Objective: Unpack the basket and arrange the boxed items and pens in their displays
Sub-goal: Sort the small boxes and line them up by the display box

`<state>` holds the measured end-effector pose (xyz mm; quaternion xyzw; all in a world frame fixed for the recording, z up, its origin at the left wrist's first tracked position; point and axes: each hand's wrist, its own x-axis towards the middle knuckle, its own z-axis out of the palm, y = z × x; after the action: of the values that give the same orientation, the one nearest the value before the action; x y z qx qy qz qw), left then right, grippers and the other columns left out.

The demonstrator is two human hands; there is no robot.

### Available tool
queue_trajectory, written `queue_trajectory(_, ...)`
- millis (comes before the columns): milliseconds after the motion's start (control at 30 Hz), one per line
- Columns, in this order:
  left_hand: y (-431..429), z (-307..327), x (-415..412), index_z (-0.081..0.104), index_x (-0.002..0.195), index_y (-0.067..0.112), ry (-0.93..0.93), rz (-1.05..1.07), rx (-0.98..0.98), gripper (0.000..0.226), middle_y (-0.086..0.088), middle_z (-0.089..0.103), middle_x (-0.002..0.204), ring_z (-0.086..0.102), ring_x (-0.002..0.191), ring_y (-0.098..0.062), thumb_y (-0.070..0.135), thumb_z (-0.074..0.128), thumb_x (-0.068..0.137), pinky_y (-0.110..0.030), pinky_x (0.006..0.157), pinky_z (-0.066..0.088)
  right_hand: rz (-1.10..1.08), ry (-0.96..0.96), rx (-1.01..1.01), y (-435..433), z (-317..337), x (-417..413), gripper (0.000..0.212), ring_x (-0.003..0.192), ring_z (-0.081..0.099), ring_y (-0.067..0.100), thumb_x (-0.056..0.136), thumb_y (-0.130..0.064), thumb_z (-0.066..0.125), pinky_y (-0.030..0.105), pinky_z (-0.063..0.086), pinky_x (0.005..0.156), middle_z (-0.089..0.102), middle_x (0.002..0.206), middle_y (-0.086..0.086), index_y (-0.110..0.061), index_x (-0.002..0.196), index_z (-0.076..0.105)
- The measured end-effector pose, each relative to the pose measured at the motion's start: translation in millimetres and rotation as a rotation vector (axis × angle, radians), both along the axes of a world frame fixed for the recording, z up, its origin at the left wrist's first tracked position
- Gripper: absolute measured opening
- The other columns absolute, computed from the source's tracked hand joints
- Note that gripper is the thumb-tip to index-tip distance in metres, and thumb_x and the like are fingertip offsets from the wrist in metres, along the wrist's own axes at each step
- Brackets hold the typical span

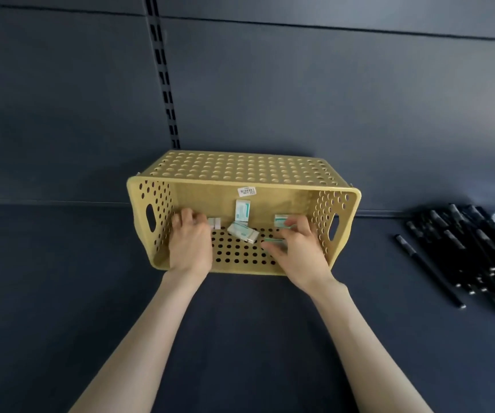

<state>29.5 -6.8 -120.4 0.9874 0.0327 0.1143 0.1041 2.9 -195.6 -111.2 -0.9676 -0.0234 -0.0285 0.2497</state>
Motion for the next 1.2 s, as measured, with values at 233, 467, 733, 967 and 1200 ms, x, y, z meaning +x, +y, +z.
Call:
queue_trajectory(233,4,-2,1,0.051,0.121,0.006,0.017,-0.063,0.016,0.037,-0.013,0.04,0.125,0.037,0.116,-0.031,0.035,0.041,0.099,-0.036,0.096,0.038,0.118,0.09,0.121,-13,-3,-5,0.032,0.14,0.017,0.027,0.092,-0.029,0.057,0.034,0.02,0.113,0.026,0.147,0.003,-0.008,0.115,0.062)
queue_trajectory(467,4,3,-12,0.05,0.108,0.012,-0.114,-0.298,-0.489,0.026,0.002,0.052,0.105,0.051,0.097,-0.018,0.031,0.058,0.092,-0.032,0.08,0.044,-0.02,-0.127,0.264,-16,1,-4,0.017,0.115,0.043,0.017,0.078,-0.02,0.074,0.014,0.028,0.09,0.049,0.115,-0.009,-0.019,0.085,0.059)
queue_trajectory(733,-19,-9,-7,0.054,0.113,0.015,-0.004,-0.594,-0.286,0.03,0.006,0.053,0.13,0.039,0.122,-0.014,0.034,0.059,0.091,-0.031,0.098,0.036,-0.025,-0.112,0.046,-17,-1,-2,0.021,0.121,0.04,0.03,0.089,-0.028,0.061,0.039,0.037,0.098,0.042,0.131,0.007,-0.012,0.101,0.053)
queue_trajectory(967,-16,-6,-8,0.06,0.102,0.021,-0.039,-0.527,-0.309,0.021,0.013,0.056,0.122,0.037,0.115,-0.013,0.036,0.062,0.087,-0.028,0.089,0.026,-0.022,-0.118,0.024,-14,-3,-1,0.024,0.111,0.034,0.023,0.088,-0.038,0.059,0.036,0.027,0.095,0.057,0.115,-0.001,-0.017,0.099,0.056)
queue_trajectory(1200,-12,-1,-7,0.054,0.115,0.021,0.103,-0.441,-0.558,0.039,0.01,0.05,0.116,0.043,0.115,-0.013,0.033,0.071,0.083,-0.029,0.098,0.035,0.054,-0.07,0.197,-18,3,-3,0.017,0.099,0.049,0.018,0.086,-0.028,0.066,0.026,0.04,0.077,0.055,0.11,-0.005,-0.021,0.086,0.05)
